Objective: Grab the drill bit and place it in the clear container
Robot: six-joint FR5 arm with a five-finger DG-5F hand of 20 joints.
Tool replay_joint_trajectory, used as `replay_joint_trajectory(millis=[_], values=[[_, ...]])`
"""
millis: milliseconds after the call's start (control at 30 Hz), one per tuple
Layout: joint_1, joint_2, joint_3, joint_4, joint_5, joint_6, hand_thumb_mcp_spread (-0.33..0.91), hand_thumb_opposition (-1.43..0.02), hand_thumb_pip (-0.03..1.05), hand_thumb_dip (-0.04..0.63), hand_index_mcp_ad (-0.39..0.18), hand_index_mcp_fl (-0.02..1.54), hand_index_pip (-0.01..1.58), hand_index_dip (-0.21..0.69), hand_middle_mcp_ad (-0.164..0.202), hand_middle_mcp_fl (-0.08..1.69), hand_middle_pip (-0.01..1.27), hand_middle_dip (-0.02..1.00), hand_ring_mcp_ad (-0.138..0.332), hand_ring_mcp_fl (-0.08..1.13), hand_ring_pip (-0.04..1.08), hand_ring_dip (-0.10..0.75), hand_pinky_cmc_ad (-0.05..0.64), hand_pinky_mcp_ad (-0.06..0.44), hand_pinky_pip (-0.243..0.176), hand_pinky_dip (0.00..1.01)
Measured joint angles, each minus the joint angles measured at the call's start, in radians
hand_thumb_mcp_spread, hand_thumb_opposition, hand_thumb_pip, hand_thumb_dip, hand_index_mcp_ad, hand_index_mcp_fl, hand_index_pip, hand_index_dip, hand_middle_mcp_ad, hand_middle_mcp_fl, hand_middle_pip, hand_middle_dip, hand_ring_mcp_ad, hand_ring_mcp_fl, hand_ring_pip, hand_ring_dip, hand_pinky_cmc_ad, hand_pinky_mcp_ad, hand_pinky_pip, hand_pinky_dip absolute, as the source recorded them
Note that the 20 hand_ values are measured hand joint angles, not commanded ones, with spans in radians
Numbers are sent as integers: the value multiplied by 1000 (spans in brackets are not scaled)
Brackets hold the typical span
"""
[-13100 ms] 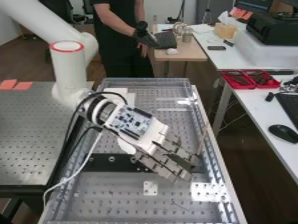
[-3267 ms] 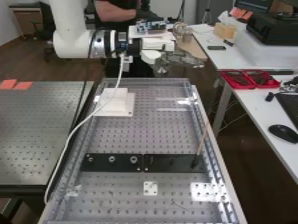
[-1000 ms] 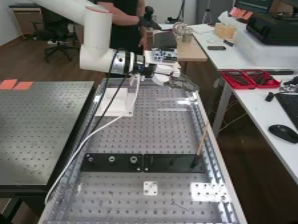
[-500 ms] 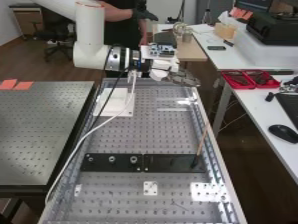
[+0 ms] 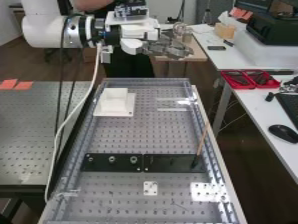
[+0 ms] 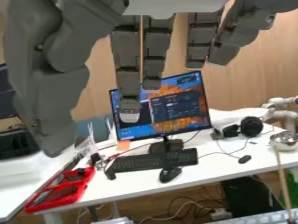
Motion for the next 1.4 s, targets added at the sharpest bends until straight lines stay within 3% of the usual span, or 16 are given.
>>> replay_joint_trajectory(millis=[167,400,767,1400], values=[[-29,97,-28,-31,-6,-8,318,-744,293,152,-38,557,24,494,-3,290,113,283,206,49,108,126,246,164,-61,276],[-70,233,-59,-79,-36,-24,267,-710,283,84,-42,461,21,443,-7,278,113,281,234,33,108,122,284,199,-58,305],[-94,257,-69,-83,-93,3,271,-698,281,51,-24,436,37,410,9,260,113,281,255,33,108,122,344,215,-58,316],[-59,287,-95,-90,-17,16,269,-698,274,51,-24,436,38,407,12,248,115,284,264,33,108,122,346,232,-63,325]])
